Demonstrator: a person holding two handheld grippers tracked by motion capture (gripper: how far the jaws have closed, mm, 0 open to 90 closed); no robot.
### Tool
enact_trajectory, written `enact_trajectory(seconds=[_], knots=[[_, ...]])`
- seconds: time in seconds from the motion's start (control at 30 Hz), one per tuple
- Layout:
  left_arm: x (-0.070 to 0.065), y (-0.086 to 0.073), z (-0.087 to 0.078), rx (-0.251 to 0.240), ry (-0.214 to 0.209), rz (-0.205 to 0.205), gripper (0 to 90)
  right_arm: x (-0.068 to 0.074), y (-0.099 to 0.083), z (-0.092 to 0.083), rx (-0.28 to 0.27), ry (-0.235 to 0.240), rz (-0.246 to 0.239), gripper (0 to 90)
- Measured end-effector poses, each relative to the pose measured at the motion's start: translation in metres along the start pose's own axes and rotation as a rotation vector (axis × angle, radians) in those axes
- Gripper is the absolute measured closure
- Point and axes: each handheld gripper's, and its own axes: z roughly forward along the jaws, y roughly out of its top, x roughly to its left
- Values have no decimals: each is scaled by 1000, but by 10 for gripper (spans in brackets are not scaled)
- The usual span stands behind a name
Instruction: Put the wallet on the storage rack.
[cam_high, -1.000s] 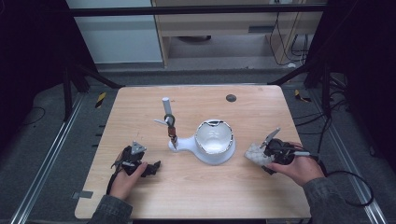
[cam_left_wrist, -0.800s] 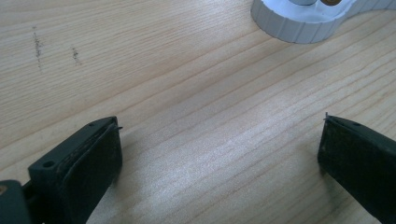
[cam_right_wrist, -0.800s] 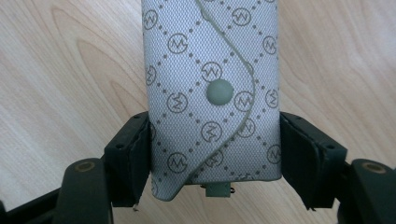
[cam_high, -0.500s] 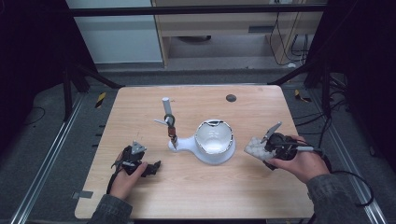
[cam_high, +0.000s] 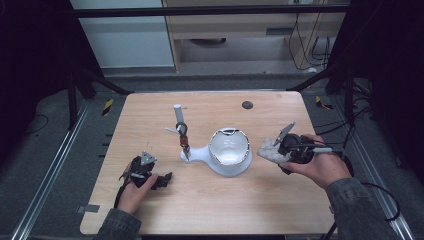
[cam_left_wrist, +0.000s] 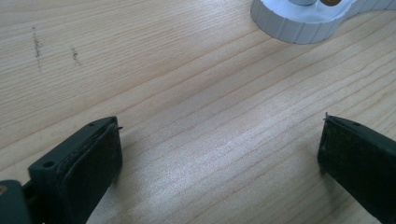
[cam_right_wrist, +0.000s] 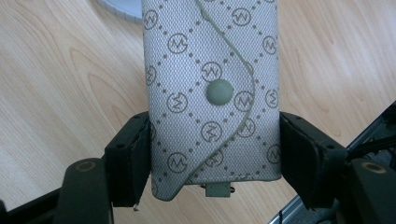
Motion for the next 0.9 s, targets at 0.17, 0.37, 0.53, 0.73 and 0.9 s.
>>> enact_trajectory(seconds=[0.17, 0.37, 0.53, 0.73, 0.9], knots=[[0, 0, 0, 0, 0, 0, 0, 4, 7, -6, -1, -9, -21, 310], [0, 0, 0, -3, 0, -6, 0, 7, 19, -14, -1, -24, -48, 310], [0, 0, 0, -3, 0, -3, 0, 10, 29, -19, -2, -34, -75, 310], [0, 0, 0, -3, 0, -3, 0, 11, 40, -25, 5, -40, -97, 311], [0, 0, 0, -2, 0, -3, 0, 11, 50, -27, 10, -49, -115, 311]])
